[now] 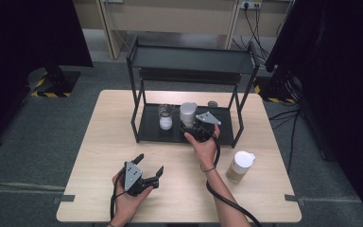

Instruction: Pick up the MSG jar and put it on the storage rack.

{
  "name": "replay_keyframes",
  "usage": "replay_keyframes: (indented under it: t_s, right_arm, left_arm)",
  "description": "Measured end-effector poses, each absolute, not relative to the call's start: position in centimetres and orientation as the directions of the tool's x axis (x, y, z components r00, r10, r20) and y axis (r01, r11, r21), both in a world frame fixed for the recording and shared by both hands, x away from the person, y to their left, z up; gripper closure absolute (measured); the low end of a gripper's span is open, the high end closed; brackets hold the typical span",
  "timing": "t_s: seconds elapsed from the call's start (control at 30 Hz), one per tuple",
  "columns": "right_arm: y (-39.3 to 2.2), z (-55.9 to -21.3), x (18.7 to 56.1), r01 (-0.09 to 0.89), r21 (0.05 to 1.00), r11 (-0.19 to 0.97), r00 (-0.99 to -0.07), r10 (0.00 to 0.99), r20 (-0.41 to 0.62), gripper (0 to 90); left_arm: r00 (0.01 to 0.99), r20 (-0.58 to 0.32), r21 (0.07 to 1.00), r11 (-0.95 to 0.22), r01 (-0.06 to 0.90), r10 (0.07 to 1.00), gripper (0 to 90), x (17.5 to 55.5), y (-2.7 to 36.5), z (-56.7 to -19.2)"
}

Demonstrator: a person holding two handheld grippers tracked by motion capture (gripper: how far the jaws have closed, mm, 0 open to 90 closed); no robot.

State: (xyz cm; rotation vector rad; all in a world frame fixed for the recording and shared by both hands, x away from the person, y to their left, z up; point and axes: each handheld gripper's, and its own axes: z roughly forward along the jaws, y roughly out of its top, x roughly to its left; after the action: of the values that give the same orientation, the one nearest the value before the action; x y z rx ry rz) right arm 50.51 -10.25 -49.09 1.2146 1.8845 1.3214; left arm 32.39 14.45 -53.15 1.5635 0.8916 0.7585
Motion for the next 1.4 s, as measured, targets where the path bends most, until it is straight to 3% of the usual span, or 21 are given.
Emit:
replay_keyframes:
  t_s: [1.4]
  right_arm:
    - [-10.7,-47.9,47.2,0.383,0.915,0.125,-0.483,0.872,0.083,3.2]
  left_arm:
    - [0.508,0.008,0.986,-0.093,0.142,0.861,11.7,32.3,14.3,-53.1]
